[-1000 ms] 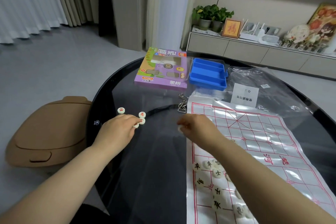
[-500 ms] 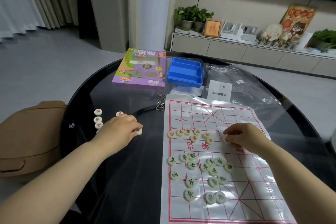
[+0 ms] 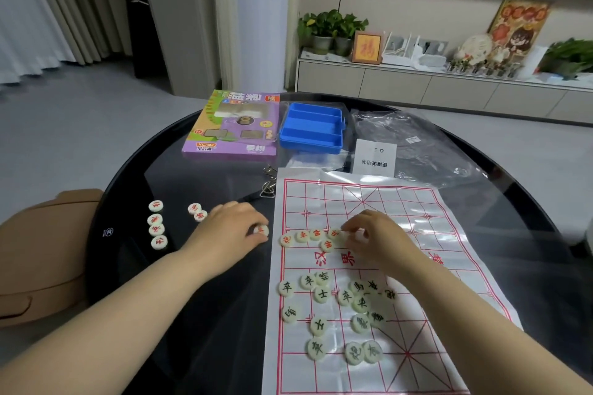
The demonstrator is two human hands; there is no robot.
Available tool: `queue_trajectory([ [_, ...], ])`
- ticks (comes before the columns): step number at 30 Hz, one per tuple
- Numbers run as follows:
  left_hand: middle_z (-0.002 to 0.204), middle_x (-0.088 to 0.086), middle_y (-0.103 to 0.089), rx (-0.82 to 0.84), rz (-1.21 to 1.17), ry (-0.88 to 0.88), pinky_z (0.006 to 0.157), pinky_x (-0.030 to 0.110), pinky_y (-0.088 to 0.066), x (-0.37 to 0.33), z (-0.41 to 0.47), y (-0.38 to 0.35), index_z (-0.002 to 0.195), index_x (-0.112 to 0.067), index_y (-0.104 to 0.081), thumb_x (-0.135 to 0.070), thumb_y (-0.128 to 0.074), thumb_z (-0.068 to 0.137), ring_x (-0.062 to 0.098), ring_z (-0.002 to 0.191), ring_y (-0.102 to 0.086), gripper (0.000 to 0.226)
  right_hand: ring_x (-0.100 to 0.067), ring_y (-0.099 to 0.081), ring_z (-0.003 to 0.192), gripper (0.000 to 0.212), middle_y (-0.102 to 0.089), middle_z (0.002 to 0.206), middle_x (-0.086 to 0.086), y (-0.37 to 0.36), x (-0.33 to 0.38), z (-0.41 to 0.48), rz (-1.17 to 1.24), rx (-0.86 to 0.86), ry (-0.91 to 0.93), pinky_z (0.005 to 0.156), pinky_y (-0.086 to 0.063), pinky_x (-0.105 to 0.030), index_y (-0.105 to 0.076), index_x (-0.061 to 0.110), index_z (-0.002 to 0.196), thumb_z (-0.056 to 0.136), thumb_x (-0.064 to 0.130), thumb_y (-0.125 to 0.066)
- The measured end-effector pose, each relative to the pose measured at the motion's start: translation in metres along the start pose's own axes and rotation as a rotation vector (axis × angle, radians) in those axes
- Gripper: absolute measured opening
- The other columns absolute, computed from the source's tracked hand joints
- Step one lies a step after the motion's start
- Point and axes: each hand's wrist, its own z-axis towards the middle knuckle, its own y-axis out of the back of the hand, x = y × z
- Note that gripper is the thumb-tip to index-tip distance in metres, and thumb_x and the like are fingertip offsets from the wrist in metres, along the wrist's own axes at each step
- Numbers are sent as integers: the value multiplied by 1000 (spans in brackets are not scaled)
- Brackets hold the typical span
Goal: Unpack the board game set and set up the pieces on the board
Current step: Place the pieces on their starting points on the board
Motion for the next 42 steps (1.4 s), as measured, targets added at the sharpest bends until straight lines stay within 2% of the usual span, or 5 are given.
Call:
queue_trajectory([
  [10,121,-7,-53,48,-25,-82,101,23,-19,-53,23,-33,122,-22,-53,-32,-50,91,11,115,-40,33,-8,-40,88,35,-56,117,-3,-3,2,5,43,30,1,74,-33,-17,-54,14,120,86,15,-57],
  [17,104,-6,-60,-193,-101,-48,88,24,-29,-15,-14,-14,104,-18,-66,-28,-59,85,16,103,-52,23,-5,-41,89,30,-54,118,1,3,33,7,20,-10,126,74,-31,-16,-57,17,118,87,20,-57],
  [20,90,4,-68,-269,-60,99,78,33,-40,31,-41,-3,87,-9,-71,-16,-69,70,30,86,-63,18,-11,-50,97,30,-52,122,1,-8,69,15,29,46,195,77,-36,-18,-57,18,118,88,22,-57],
  [25,118,9,-56,-329,-180,477,90,26,-31,82,-81,17,112,-5,-62,-12,-71,75,28,111,-48,38,-24,-48,115,40,-48,126,-7,-42,127,37,-11,115,238,90,-40,-30,-51,13,124,87,23,-57],
  [42,108,10,-62,-452,-107,562,84,33,-40,86,-72,1,113,-5,-60,-21,-65,81,27,104,-51,36,-27,-41,117,37,-45,123,-9,-91,175,70,-11,3,82,87,-38,-32,-46,6,120,90,27,-50],
])
